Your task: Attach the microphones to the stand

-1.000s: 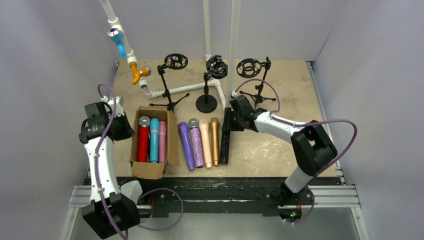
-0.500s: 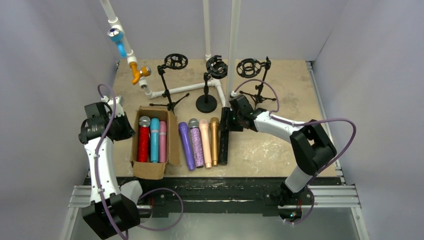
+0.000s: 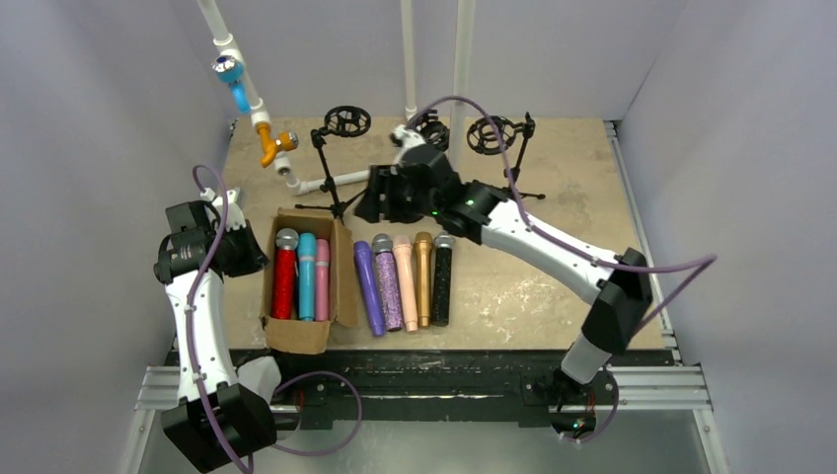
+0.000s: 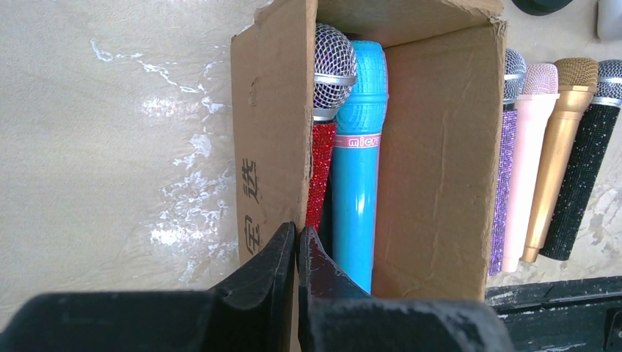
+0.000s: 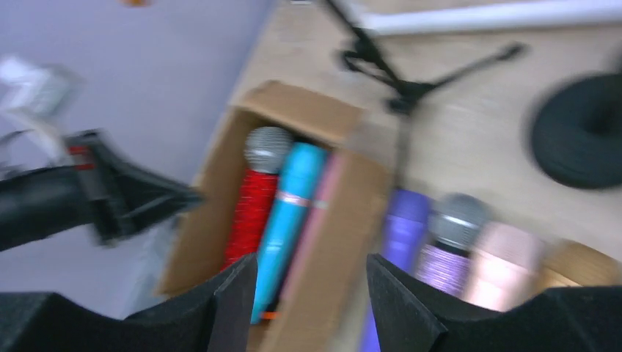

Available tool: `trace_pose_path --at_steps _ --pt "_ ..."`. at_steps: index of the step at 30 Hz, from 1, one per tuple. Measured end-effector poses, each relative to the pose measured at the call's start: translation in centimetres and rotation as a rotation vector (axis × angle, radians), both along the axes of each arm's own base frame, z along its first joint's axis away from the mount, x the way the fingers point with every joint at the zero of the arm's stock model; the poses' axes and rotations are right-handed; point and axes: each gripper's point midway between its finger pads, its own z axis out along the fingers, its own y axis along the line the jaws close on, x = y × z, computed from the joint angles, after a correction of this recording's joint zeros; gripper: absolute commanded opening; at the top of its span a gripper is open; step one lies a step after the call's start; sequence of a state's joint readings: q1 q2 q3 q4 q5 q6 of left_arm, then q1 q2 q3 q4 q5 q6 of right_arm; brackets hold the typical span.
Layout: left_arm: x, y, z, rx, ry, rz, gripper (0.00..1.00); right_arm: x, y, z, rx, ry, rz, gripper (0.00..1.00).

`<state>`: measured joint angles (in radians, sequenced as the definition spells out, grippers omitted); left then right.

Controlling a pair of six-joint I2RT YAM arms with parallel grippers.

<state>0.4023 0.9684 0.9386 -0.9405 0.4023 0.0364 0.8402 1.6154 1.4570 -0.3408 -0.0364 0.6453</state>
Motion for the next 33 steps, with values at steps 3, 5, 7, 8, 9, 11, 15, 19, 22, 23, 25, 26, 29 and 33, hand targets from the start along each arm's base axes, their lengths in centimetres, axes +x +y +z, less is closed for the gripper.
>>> trace_pose_path --at_steps 3,5,7,8,9,11,15,19,22,23,25,26,29,33 --pt "0.0 -0.1 0.1 -0.006 -0.002 -0.004 0.0 -1.7 6.9 3.9 0.077 -0.057 0.12 0.6" --pt "0.0 -0.2 0.1 -0.009 -0.001 -0.006 0.0 -3.1 11.4 4.4 0.094 -0.06 0.2 0.6" --pt "-0.1 -0.3 0.2 -0.011 -0.001 -0.007 0.0 -4.3 15.4 3.0 0.083 -0.047 0.262 0.6" --pt "-0.1 -0.3 0.3 -0.012 0.0 -0.008 0.0 -4.8 16.7 1.9 0.068 -0.035 0.283 0.6" --pt "-0.1 -0.3 0.3 -0.013 0.001 -0.008 0.0 -5.5 18.1 0.0 0.043 -0.01 0.312 0.6" --pt "-0.2 -0.3 0.3 -0.014 0.003 -0.008 0.0 -6.1 19.4 -3.3 -0.003 0.03 0.335 0.61" --pt "-0.3 -0.4 0.3 -0.016 0.007 -0.008 0.0 -6.4 19.5 -10.2 -0.117 0.125 0.341 0.61" --pt "-0.3 -0.5 0.3 -0.02 0.006 -0.011 0.0 -6.2 19.3 -11.9 -0.139 0.159 0.334 0.61" --pt "-0.3 -0.6 0.4 -0.03 0.003 -0.014 0.0 -6.0 19.8 -10.9 -0.113 0.148 0.328 0.61" --pt "-0.2 -0.7 0.5 -0.036 0.002 -0.012 0.0 -5.9 19.9 -10.5 -0.103 0.144 0.327 0.6" --pt "-0.2 -0.9 0.5 -0.048 0.001 -0.01 0.0 -5.7 20.4 -9.8 -0.08 0.135 0.325 0.6" --pt "-0.2 -1.0 0.6 -0.053 -0.001 -0.011 0.0 -5.6 20.6 -9.5 -0.07 0.132 0.325 0.6" --pt "-0.2 -1.3 0.7 -0.07 -0.008 -0.017 0.0 -5.4 21.2 -9.7 -0.059 0.131 0.324 0.6" --pt "-0.2 -1.6 1.0 -0.082 -0.019 -0.021 0.0 -5.4 21.3 -11.7 -0.083 0.154 0.323 0.6"
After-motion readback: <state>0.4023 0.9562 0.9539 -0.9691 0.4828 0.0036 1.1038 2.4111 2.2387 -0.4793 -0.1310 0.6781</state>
